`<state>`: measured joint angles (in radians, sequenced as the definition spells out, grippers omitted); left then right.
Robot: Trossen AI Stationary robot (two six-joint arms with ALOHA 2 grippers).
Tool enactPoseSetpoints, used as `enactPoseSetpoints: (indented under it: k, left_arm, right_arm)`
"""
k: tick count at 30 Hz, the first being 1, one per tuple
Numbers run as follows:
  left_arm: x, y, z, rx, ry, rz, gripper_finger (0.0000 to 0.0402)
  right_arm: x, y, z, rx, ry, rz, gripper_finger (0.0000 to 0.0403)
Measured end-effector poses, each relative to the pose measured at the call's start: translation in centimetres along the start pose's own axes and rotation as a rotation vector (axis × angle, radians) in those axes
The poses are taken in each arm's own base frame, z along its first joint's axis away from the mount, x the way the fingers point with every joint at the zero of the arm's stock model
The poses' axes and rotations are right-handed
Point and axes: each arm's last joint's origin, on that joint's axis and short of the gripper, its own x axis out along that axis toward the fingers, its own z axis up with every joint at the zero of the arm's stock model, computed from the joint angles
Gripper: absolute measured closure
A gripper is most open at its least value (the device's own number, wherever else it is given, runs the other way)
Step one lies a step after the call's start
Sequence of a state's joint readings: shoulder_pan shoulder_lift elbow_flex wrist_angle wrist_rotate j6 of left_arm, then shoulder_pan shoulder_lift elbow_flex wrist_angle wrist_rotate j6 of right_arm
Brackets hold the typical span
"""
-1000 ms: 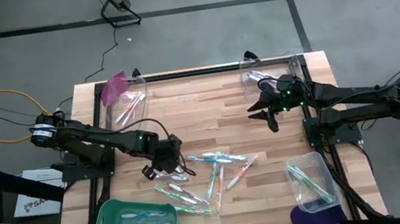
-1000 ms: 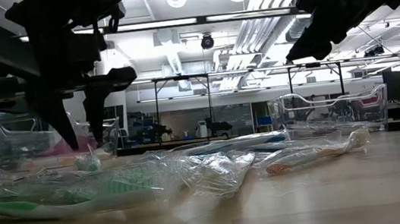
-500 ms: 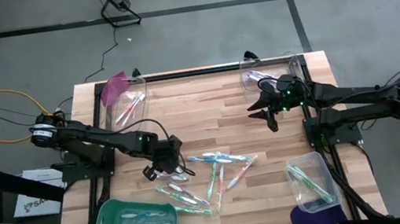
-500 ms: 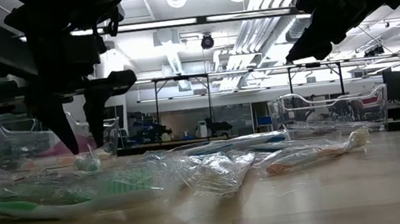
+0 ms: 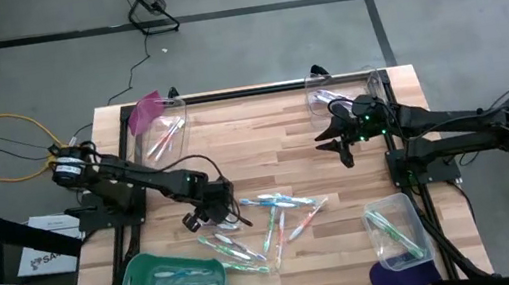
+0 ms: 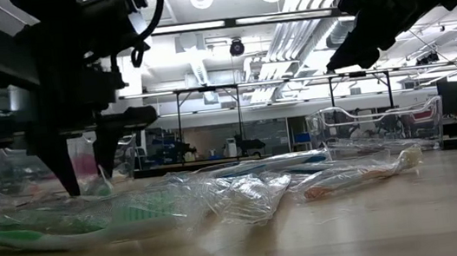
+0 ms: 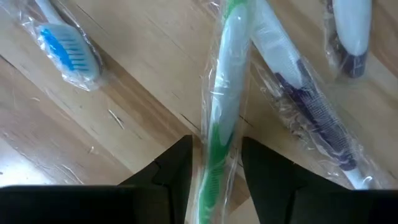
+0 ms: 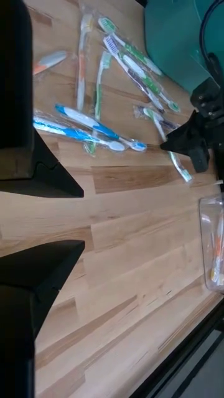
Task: Pick & Place Toothbrushes
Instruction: Put the green toothbrush into the white bin
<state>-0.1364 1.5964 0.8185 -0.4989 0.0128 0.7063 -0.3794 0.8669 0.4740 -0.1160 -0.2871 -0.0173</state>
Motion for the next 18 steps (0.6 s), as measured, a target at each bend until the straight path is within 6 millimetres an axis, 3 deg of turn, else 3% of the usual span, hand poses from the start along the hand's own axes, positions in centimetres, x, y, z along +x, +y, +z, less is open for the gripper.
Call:
enactPoseSetpoints:
  k: [4, 10, 18]
  left_arm:
    - [0.0, 0.0, 0.0, 0.000, -0.001, 0.000, 0.0290]
    - [-0.1, 0.0, 0.0, -0.007, 0.002, 0.000, 0.0382]
    - [-1.4, 1.4, 1.1, -0.032, 0.042, 0.102, 0.0389]
  right_arm:
    - [0.0, 0.0, 0.0, 0.016, 0.000, 0.000, 0.0290]
    - [0.0, 0.0, 0.0, 0.016, 0.000, 0.000, 0.0290]
    - [0.0, 0.0, 0.0, 0.024, 0.000, 0.000, 0.0290]
